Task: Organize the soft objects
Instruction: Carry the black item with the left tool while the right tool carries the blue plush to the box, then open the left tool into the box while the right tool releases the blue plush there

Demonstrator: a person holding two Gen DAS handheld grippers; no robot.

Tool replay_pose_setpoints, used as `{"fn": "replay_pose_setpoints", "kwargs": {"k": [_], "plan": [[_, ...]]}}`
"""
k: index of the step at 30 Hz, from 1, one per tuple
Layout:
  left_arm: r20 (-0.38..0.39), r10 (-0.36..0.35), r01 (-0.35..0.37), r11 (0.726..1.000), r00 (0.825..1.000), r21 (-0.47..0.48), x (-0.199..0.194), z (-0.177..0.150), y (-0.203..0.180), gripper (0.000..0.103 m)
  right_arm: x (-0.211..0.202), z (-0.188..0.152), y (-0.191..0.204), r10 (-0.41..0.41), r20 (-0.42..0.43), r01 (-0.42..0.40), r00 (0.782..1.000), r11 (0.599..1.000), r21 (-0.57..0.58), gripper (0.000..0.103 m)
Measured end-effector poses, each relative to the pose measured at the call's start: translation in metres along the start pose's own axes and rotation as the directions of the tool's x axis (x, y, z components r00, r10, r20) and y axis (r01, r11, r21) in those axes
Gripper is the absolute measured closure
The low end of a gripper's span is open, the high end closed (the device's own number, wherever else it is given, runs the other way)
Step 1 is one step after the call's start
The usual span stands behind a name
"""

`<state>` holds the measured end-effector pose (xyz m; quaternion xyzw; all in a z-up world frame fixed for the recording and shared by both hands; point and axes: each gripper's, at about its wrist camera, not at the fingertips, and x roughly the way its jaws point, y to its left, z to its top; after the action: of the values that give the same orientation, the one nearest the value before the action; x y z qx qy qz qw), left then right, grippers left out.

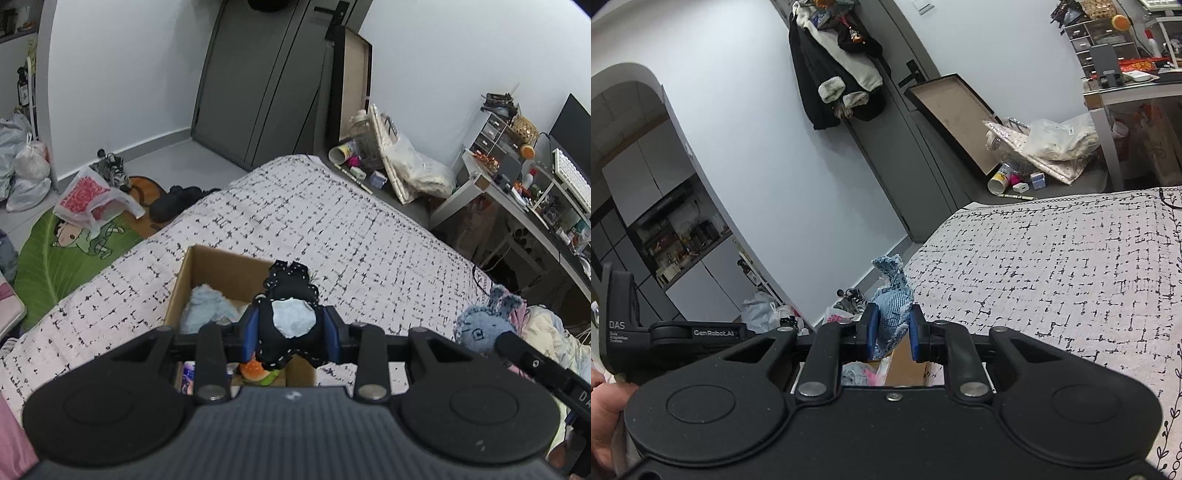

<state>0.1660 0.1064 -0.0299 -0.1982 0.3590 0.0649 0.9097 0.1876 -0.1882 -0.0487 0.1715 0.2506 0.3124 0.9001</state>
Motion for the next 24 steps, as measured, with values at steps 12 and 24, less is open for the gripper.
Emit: {"fn": "replay_pose_setpoints", "kwargs": {"k": [12,24], "plan": [[-0.123,0.034,-0.036,0.999,0.992,-0.013,0.045,-0.018,0.016,0.067,0.023,-0.013,0.021,-0.007,-0.067,0.004,0.998,0.999,-0.052,0.085],[-0.217,-0.048,0.036,0.998,0.975,-0.059,0.082,-0.031,0.024,0.064,0.044,-0.022,0.037,0.007,-0.102,-0.015,0.995,0.997,-0.077,0.085]]}}
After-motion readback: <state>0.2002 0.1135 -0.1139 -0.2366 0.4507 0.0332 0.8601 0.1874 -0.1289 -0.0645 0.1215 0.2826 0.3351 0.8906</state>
